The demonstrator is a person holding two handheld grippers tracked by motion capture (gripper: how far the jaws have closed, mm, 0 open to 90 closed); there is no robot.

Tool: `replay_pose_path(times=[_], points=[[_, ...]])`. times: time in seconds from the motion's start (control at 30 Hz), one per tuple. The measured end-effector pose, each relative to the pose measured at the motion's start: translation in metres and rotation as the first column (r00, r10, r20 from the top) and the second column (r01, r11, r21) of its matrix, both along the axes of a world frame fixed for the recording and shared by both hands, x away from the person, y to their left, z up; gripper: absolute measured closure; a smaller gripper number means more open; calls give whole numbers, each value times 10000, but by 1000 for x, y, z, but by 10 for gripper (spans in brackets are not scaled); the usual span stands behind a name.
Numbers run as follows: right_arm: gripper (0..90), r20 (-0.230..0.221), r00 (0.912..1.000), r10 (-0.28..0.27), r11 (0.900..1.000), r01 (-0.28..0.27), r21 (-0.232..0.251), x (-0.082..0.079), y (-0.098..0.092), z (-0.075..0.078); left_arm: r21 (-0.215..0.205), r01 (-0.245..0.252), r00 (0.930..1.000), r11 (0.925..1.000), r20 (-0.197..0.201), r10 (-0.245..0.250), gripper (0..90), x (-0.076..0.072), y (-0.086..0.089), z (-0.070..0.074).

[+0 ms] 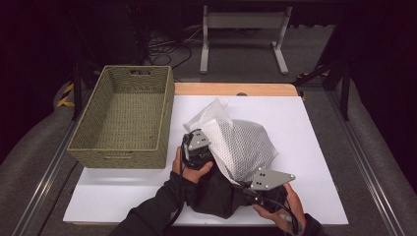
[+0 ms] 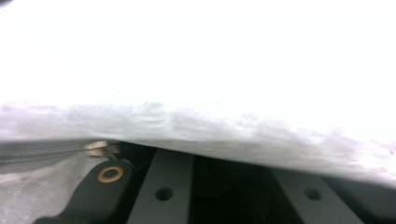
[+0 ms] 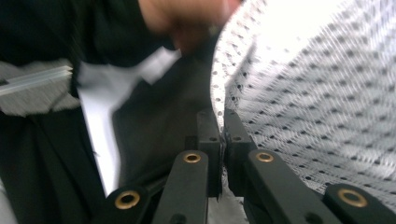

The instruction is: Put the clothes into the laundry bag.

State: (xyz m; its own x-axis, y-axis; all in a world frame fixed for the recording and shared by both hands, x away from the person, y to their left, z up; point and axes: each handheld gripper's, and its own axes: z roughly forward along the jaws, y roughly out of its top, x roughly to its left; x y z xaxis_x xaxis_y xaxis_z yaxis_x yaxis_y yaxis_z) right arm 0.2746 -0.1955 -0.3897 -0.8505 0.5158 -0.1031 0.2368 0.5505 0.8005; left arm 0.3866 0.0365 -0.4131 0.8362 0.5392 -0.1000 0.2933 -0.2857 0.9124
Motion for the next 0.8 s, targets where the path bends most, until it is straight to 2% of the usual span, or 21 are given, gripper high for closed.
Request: replay_pose_path(times=[0.03,0.07,0.1,0.13,0.2,0.23,0.3,0.33,0.37,0.4,0.43,0.47,0.5,0.53,0.57,0.63,0.67,0.7,0.73,0.77,0.8], points=[[891,-115,9999,-85,9999,86,68,2,-2,-2,49,246,9997,9997,63,-246,807,-2,5,-2],[891,-115,9999,-85,9999,86,68,2,-2,-2,49,246,9997,9997,63,-246,724,-2,5,-2],[891,-130,9998,-128,9999,129,66,3,-3,-4,264,426,9990,9987,100,-429,724,-6,7,-2],[892,-66,9997,-215,9997,215,100,2,-5,-4,554,531,9980,9971,326,-549,614,-12,11,0],[892,29,9994,-331,9992,331,229,3,-7,-2,944,905,9944,9914,466,-952,477,-21,17,3],[892,91,9992,-388,9989,386,272,3,-8,-1,1269,1157,9907,9851,564,-1236,446,-28,21,4],[892,120,9988,-467,9980,461,430,3,-10,1,1884,1292,9862,9735,776,-1459,423,-43,28,1],[892,150,9989,-440,9980,432,457,2,-9,1,2168,1509,9848,9645,521,-1657,342,-51,30,-2],[892,280,9982,-528,9982,520,282,1,-8,1,2261,1719,9825,9588,317,-1836,181,-56,33,-4],[892,289,9983,-512,9983,504,278,1,-7,1,2420,1661,9829,9559,369,-1802,208,-61,36,-6],[892,282,9981,-547,9981,539,294,1,-7,1,2442,1676,9831,9551,310,-1805,180,-66,39,-7],[892,302,9978,-587,9978,578,312,1,-7,1,2269,1850,9810,9562,152,-1934,165,-70,42,-8],[892,323,9976,-612,9977,602,323,1,-8,2,2197,2032,9782,9542,-34,-2075,150,-73,42,-10],[892,327,9976,-612,9976,601,344,1,-7,2,2231,2233,9739,9489,-116,-2265,134,-76,41,-11],[892,373,9974,-617,9976,604,350,1,-7,2,2267,2485,9679,9417,-192,-2507,131,-80,38,-14],[892,388,9974,-614,9976,602,328,1,-6,2,2675,2934,9548,9178,-344,-2952,110,-86,27,-18],[892,366,9974,-615,9977,604,317,1,-6,2,2749,3161,9475,9080,-432,-3168,101,-90,20,-21],[892,366,9974,-615,9977,604,317,1,-6,2,2749,3161,9475,9080,-432,-3168,100,-90,20,-21],[892,363,9977,-581,9978,569,330,1,-5,1,2859,3160,9477,9047,-505,-3150,100,-90,16,-23],[892,296,9983,-512,9982,502,324,1,-4,1,2965,3079,9509,9040,-631,-3031,78,-86,7,-29],[892,296,9983,-512,9982,502,324,1,-4,1,2965,3079,9509,9040,-631,-3031,72,-86,7,-29]])
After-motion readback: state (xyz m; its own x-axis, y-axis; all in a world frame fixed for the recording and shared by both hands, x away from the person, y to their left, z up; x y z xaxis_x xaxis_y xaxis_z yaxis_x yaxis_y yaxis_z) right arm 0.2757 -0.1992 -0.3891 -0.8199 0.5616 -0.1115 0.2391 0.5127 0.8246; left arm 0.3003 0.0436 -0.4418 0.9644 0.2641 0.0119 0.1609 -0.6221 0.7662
